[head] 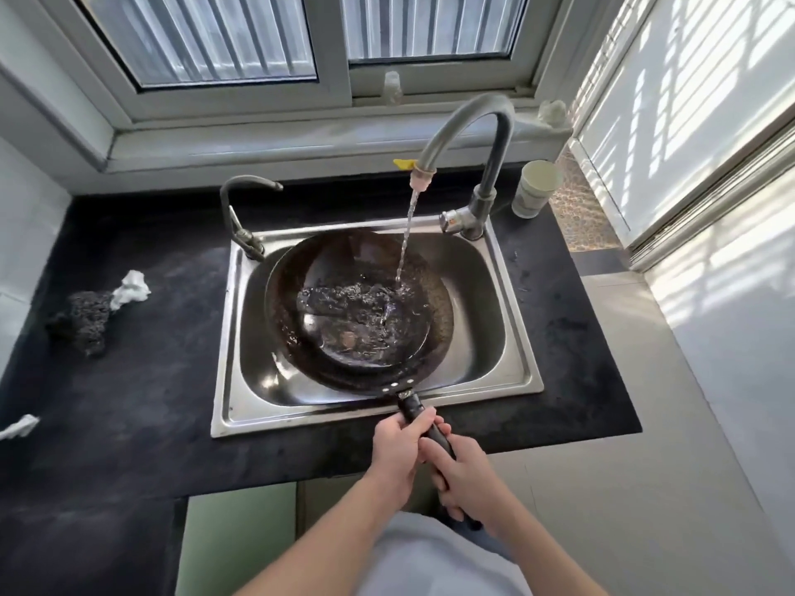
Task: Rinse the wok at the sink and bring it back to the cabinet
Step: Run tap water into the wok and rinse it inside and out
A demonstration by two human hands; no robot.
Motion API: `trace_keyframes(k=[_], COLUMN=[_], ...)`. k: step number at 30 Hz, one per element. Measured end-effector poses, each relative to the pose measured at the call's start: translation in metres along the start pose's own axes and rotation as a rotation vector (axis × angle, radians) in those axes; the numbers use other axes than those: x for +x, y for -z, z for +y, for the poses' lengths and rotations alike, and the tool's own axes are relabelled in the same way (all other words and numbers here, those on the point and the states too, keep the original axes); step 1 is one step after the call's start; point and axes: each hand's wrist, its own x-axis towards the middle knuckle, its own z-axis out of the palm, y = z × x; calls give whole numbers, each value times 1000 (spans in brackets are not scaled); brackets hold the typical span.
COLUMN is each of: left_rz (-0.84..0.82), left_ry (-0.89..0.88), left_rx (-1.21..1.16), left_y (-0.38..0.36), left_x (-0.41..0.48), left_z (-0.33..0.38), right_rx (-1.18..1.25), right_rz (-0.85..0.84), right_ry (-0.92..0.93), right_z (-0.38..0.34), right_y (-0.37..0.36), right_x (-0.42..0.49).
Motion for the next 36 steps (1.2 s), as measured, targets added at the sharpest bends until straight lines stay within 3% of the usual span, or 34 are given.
trace_keyframes(k=[5,10,21,25,28,31,36], left_rz=[-112,-199,-187,-79,3,19,-52], left_ry=[99,127,76,33,14,7,70], left_rx=[-140,-183,-33,29,33,-1,-99], left_y=[-12,-26,-24,-15,-4,6,8], left_x=[12,16,12,7,6,7,8], left_z=[-1,-2,4,9,13,15,12], right_rx=[-300,-344,-365,-20,82,7,-369], right_rz=[205,277,179,-37,-124,-124,35], right_ry=[20,75,169,43,-39,-9,58], right_z=[0,3,13,3,-8,-11,-7], right_y=[5,18,31,27,15,6,5], right_x=[4,5,12,14,15,19,20])
